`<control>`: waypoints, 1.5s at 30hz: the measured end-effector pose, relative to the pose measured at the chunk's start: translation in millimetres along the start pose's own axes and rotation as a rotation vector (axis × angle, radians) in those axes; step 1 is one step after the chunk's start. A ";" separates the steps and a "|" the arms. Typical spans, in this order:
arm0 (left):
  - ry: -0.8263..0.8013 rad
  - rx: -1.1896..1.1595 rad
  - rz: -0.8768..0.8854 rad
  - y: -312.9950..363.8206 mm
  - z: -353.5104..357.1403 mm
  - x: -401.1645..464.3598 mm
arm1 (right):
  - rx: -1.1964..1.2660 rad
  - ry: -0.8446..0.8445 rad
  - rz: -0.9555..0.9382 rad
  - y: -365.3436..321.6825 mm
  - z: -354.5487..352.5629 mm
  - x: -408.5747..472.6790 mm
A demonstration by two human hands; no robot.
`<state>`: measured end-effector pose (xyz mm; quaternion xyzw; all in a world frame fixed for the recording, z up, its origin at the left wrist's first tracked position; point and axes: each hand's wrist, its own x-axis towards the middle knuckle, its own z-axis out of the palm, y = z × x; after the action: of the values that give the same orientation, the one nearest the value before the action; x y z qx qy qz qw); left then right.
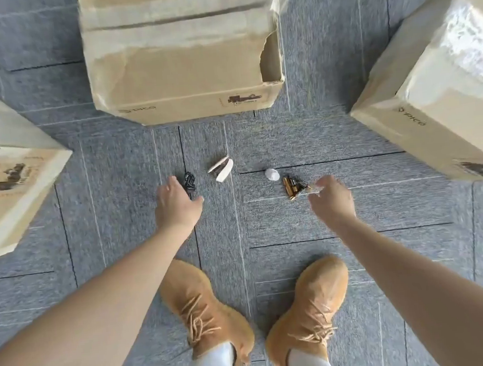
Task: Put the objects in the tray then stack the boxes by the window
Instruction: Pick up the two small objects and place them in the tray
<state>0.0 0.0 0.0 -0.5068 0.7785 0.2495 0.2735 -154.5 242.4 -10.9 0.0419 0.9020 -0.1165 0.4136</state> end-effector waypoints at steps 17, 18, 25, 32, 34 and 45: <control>-0.011 -0.061 -0.108 3.6 25.0 25.2 | 0.453 0.107 0.301 -0.5 38.4 20.3; -0.013 -0.073 -0.119 4.7 24.4 24.4 | 0.445 0.116 0.280 -1.4 37.4 17.0; 0.069 -0.284 -0.021 15.8 21.6 21.6 | 0.201 0.148 -0.053 -7.3 30.1 10.6; 0.148 -0.076 0.251 39.3 25.5 34.7 | 0.013 0.057 -0.130 -17.8 25.7 21.5; 0.143 -0.013 0.273 42.5 30.2 40.6 | -0.152 0.043 -0.161 -16.7 29.4 24.6; 0.145 0.187 0.328 42.6 36.1 48.8 | -0.193 0.075 -0.234 -18.8 38.4 34.9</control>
<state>-49.7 7.6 -54.6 -0.3625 0.8879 0.1802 0.2185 -152.3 214.0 -58.2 -0.0989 0.9225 -0.0751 0.3654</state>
